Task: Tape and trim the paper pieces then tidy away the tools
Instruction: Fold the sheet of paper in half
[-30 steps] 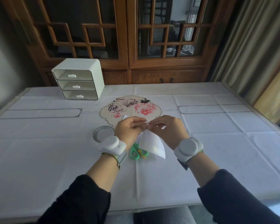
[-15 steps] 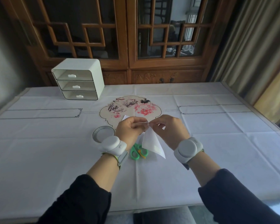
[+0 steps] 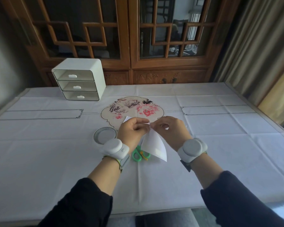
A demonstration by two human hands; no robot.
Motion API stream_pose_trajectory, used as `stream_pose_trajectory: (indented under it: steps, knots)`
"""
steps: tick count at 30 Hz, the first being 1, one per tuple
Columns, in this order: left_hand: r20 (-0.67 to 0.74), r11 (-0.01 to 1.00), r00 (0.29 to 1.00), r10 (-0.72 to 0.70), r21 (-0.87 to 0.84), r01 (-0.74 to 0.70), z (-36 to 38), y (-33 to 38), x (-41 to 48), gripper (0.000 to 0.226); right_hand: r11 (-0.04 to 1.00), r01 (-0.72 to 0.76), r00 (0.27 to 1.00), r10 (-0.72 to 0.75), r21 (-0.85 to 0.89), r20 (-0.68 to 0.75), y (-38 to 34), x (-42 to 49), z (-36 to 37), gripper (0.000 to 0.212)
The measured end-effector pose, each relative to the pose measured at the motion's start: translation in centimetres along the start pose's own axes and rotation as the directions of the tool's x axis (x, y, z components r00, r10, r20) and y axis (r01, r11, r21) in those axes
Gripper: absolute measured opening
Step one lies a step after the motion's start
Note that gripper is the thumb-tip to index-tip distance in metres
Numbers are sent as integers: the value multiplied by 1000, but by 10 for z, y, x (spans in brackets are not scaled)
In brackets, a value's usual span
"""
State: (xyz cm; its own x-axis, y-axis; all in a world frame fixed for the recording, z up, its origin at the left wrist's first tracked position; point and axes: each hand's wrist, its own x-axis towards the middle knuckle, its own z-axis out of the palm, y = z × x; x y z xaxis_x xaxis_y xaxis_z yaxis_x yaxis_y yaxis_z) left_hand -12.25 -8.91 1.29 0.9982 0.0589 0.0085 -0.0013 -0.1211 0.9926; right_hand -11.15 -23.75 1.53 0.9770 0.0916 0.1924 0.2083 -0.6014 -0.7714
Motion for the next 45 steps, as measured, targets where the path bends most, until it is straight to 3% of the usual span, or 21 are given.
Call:
stream_pose_trajectory:
  steps: [4,7,14,21,26,28,32,41,45]
  knots:
    - [22,999,999,28,36,-29,0,1,0,25,989,-80,997,79,126,16,-1,1,-2,4]
    - [30,998,999,35,53,-37,-1,0,0,24,971,-126,991,116,205,59,0,3,-4,12]
    - [11,998,1000,23,59,-24,1,1,-2,25,990,-135,990,133,37,50,-1,3,-1,10]
    - [-8,991,999,-45,126,45,4,0,-2,13,989,-133,991,130,68,43,-2,2,4,11]
    - [3,985,998,-69,156,68,4,1,-1,24,983,-133,989,124,126,76,-1,-1,5,16]
    - [-4,986,998,-58,159,58,3,0,-2,19,982,-137,989,128,131,79,1,-1,5,18]
    - [-43,988,997,-58,144,63,4,-5,-1,9,988,-91,996,90,125,13,4,-4,6,7]
    - [-80,977,996,-34,209,50,6,-4,1,5,999,16,999,-17,-29,-42,2,-8,9,10]
    - [-64,980,998,-23,197,35,5,-4,1,6,1000,10,999,-11,-19,-50,3,-8,7,11]
